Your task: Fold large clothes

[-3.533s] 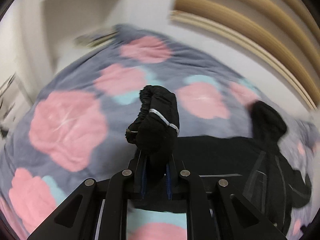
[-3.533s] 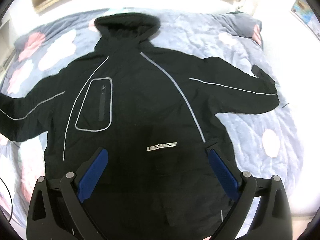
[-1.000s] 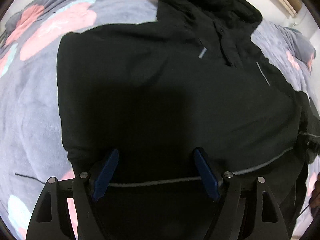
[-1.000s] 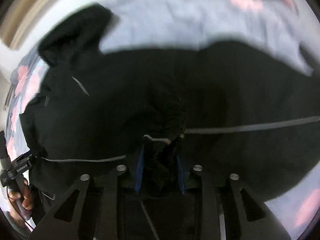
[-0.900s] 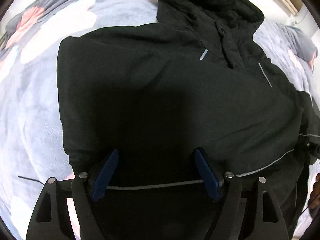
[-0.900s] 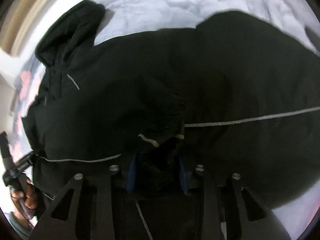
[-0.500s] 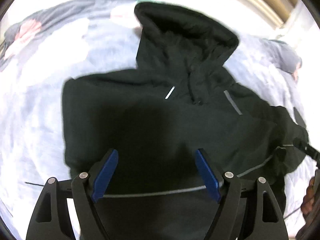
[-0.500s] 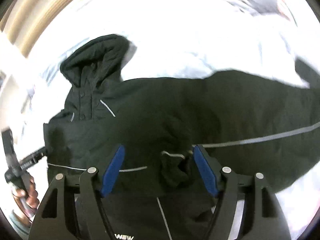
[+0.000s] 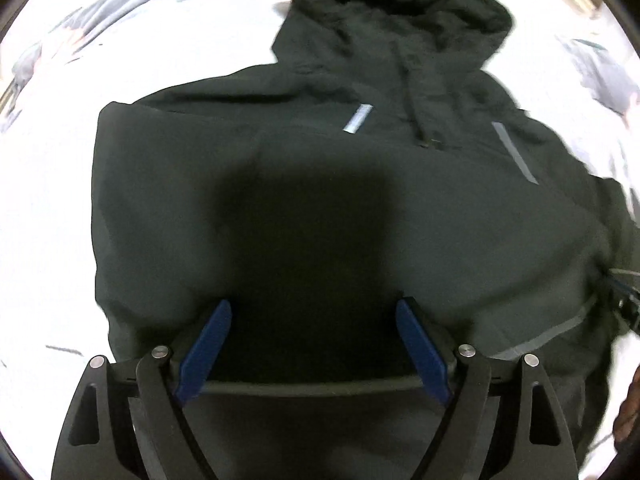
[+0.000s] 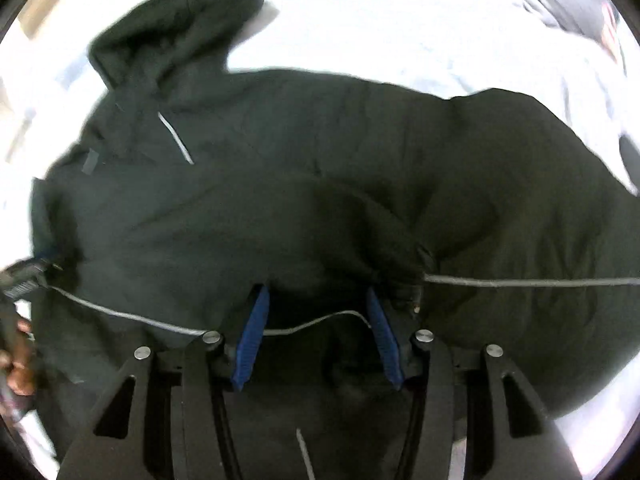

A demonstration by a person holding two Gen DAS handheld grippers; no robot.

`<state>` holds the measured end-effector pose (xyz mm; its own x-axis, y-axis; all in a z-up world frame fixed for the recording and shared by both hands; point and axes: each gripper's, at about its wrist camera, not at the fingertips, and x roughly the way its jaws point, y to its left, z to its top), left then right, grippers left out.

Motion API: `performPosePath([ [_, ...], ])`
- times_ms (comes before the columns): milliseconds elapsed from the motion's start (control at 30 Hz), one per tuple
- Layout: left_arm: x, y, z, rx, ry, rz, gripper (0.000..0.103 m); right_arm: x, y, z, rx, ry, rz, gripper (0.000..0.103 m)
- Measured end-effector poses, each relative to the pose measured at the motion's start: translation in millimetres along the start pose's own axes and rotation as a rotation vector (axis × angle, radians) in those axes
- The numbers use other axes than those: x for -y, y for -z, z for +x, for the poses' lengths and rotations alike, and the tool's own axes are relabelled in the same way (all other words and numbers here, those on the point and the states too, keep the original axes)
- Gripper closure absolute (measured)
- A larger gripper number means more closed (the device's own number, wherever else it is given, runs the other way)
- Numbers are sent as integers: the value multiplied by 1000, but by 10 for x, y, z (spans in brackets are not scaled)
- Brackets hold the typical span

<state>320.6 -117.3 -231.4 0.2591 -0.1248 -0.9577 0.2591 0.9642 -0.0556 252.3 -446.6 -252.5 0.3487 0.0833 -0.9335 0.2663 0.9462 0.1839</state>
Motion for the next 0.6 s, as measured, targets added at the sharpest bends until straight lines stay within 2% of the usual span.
performPosePath([
  [67, 59, 155, -188, 19, 48, -1, 17, 214, 69, -222, 36, -38, 42, 47],
  [233, 214, 452, -453, 16, 70, 14, 17, 1024, 419, -724, 93, 64, 146, 46],
  [467, 499, 531, -528, 32, 80, 20, 17, 2765, 894, -1368, 179, 188, 501, 45],
  [600, 689, 496, -477, 24, 73, 41, 17, 3462, 1010, -1578, 240, 195, 647, 43],
])
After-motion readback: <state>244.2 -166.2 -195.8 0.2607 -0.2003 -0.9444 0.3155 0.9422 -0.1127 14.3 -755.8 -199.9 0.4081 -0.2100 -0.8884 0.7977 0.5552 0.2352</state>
